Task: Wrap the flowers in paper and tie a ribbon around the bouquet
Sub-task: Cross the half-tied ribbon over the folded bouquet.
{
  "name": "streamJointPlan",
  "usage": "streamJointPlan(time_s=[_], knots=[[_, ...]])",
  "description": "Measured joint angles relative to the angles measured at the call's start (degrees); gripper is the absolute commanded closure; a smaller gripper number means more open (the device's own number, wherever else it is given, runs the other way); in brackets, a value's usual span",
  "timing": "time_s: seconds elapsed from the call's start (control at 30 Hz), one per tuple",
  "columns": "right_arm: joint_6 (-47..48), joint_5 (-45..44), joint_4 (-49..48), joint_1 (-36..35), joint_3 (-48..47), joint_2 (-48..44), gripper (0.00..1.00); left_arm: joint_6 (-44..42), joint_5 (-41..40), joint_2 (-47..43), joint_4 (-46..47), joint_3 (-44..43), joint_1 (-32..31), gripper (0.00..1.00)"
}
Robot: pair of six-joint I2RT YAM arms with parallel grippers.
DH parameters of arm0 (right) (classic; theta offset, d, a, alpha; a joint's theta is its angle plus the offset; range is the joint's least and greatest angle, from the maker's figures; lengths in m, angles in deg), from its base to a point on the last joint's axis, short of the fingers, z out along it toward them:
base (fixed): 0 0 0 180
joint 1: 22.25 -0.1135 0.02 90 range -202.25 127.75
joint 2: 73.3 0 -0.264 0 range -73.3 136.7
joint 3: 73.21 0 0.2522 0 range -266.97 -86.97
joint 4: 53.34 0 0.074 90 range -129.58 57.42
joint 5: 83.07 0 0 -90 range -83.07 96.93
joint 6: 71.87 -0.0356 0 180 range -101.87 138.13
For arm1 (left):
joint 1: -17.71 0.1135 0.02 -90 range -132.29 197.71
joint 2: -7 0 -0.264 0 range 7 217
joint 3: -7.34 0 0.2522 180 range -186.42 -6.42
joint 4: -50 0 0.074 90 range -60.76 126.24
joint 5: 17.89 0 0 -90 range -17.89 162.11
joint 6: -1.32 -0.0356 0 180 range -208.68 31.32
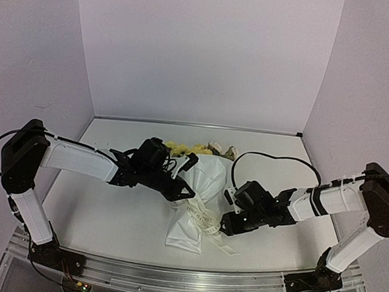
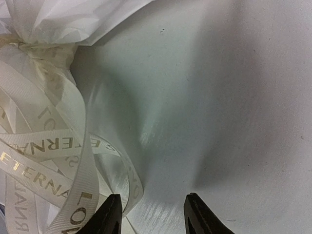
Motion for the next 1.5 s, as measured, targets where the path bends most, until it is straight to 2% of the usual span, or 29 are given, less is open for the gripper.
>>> streamJointPlan(time_s=[0.27, 0.37, 0.43, 0.53, 0.67, 0.77, 1.1, 1.5], knots=[[-0.22, -0.37, -0.09, -1.35, -2.32, 2.17, 0.67, 0.0, -0.04, -0.14, 0.05, 0.04, 0.0, 1.0], [-0.65, -0.72, -0.05, -1.58, -2.43, 3.1, 0.78, 0.01, -0.33, -0.58, 0.36, 0.46, 0.0, 1.0], [-0.73, -1.01, -0.01, -1.6, -2.43, 3.56, 0.9, 0.06, -0.64, -0.95, 0.44, 0.92, 0.0, 1.0], [-1.07, -1.92, 0.01, -1.6, -2.45, 3.66, 1.0, 0.5, -1.49, -2.04, 1.02, 2.65, 0.0, 1.0], [-0.85, -4.92, 1.36, -1.6, -2.58, 3.52, 1.0, 1.53, -2.93, -4.09, 1.63, 5.3, 0.0, 1.0], [-0.47, -8.56, 6.23, -1.6, -3.84, 2.73, 1.0, 2.55, -4.15, -5.7, 2.61, 7.43, 0.0, 1.0], [1.47, -18.11, 20.5, -1.6, -14.51, 1.39, 1.0, 6.34, -9.46, -9.28, 6.39, 13.47, 1.08, 1.0], [2.41, -23.62, 28.48, -1.6, -25.43, 6.68, 1.0, 10.51, -14.84, -13.57, 8.76, 19.23, 4.21, 1.0]])
